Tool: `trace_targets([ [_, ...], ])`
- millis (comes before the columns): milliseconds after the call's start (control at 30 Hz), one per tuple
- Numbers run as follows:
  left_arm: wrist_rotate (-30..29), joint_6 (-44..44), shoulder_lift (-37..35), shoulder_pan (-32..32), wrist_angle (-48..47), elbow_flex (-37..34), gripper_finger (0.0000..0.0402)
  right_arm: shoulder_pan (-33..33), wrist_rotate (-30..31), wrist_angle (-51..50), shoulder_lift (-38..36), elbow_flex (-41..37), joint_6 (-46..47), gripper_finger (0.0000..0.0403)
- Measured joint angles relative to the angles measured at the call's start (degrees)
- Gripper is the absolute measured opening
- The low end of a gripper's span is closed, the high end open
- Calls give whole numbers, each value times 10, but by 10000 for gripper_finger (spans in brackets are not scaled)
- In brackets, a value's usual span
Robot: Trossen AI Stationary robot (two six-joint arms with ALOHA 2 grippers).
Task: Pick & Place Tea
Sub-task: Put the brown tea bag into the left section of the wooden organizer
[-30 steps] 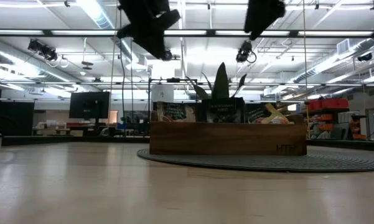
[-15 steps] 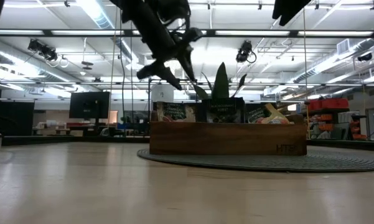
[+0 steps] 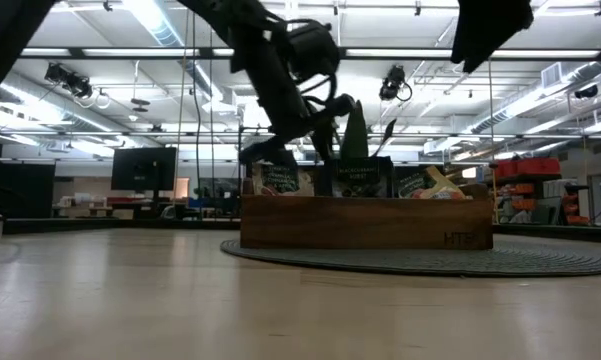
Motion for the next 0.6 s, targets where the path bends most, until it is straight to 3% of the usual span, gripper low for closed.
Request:
trace_targets([
  [300, 8, 60, 123, -2, -155, 154, 207, 0, -30, 68, -43, -59, -2, 254],
  [467, 42, 60, 156, -6, -131, 174, 221, 0, -32, 75, -49, -60, -8, 254],
  [600, 22, 58, 160, -10, -131, 175, 242, 0, -32, 77, -49, -60, -17, 254],
])
